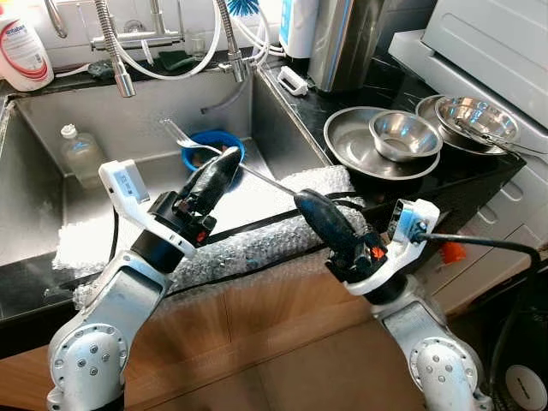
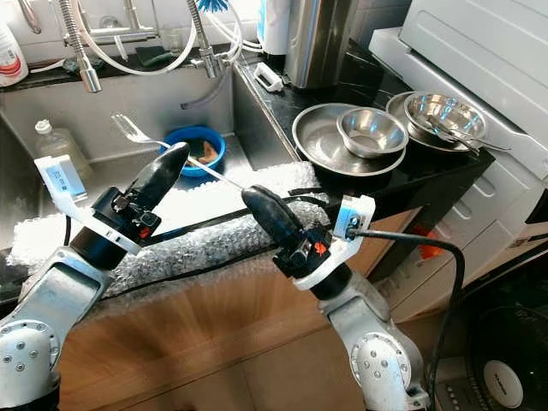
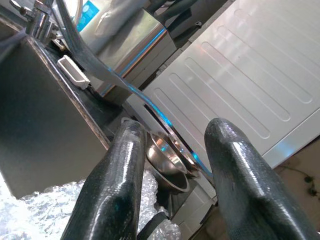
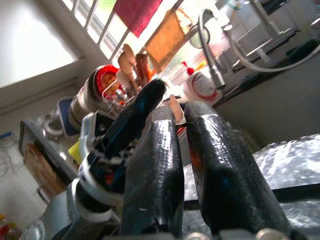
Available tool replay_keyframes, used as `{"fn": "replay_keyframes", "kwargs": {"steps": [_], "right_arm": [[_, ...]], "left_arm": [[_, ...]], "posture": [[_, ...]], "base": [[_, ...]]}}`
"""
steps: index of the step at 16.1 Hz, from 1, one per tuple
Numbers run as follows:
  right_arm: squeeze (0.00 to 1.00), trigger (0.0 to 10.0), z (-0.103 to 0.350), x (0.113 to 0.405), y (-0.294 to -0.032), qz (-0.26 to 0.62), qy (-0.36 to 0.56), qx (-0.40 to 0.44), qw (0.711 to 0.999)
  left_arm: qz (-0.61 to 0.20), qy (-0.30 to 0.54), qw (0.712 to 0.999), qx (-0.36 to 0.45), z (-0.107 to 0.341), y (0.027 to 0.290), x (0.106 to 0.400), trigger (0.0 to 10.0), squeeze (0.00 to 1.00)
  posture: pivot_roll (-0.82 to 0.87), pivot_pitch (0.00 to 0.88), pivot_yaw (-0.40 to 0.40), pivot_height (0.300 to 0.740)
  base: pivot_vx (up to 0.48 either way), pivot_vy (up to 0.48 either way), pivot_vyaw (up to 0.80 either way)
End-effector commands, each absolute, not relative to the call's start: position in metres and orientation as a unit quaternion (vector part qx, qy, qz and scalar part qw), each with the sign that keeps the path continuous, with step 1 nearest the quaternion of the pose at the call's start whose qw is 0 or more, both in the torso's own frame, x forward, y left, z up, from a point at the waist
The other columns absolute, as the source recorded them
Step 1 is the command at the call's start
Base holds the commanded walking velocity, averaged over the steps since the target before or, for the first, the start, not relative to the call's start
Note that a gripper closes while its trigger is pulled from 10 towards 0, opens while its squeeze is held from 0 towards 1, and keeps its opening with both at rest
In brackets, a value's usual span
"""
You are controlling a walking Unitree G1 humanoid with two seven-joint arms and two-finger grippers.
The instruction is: Kitchen organization
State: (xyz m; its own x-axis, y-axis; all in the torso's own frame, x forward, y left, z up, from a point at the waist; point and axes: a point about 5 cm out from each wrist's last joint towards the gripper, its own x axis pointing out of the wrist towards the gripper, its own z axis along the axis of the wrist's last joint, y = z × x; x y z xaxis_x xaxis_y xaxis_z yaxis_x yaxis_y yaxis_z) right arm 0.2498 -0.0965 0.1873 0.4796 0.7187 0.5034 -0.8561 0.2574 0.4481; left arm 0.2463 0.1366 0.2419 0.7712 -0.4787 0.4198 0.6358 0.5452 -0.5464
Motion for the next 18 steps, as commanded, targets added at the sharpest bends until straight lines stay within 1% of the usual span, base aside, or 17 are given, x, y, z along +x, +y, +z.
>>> {"fn": "replay_keyframes", "kwargs": {"steps": [1, 7, 9, 10, 11, 18], "right_arm": [[0.00, 10.0, 0.1888, 0.2451, -0.0945, 0.515, -0.099, 0.334, 0.783], [0.00, 10.0, 0.1876, 0.2423, -0.0925, 0.523, -0.094, 0.328, 0.781], [0.00, 10.0, 0.1874, 0.2422, -0.0923, 0.524, -0.093, 0.327, 0.781], [0.00, 10.0, 0.1868, 0.2421, -0.0920, 0.525, -0.092, 0.325, 0.781], [0.00, 10.0, 0.1867, 0.2422, -0.0920, 0.525, -0.091, 0.323, 0.782], [0.00, 10.0, 0.1859, 0.2421, -0.0916, 0.526, -0.090, 0.318, 0.784]], "left_arm": [[-0.329, -0.120, 0.868, -0.351, 0.2476, 0.1334, 0.2423, 10.0, 0.00], [-0.321, -0.119, 0.867, -0.362, 0.2465, 0.1325, 0.2428, 10.0, 0.00], [-0.310, -0.121, 0.869, -0.365, 0.2462, 0.1344, 0.2450, 9.3, 0.00], [-0.306, -0.124, 0.868, -0.372, 0.2465, 0.1351, 0.2458, 0.8, 0.00], [-0.306, -0.125, 0.866, -0.374, 0.2470, 0.1351, 0.2458, 0.0, 0.00], [-0.300, -0.130, 0.860, -0.392, 0.2487, 0.1357, 0.2459, 0.0, 0.00]], "posture": [[0.08, 0.137, -0.077, 0.740], [0.08, 0.138, -0.079, 0.740], [0.08, 0.139, -0.080, 0.740], [0.08, 0.139, -0.080, 0.740], [0.08, 0.138, -0.079, 0.740], [0.07, 0.137, -0.080, 0.740]], "base": [[0.000, 0.000, 0.00], [0.000, 0.000, 0.00], [0.000, 0.000, 0.00], [0.000, 0.000, 0.00], [0.000, 0.000, 0.00], [0.000, 0.000, 0.00]]}}
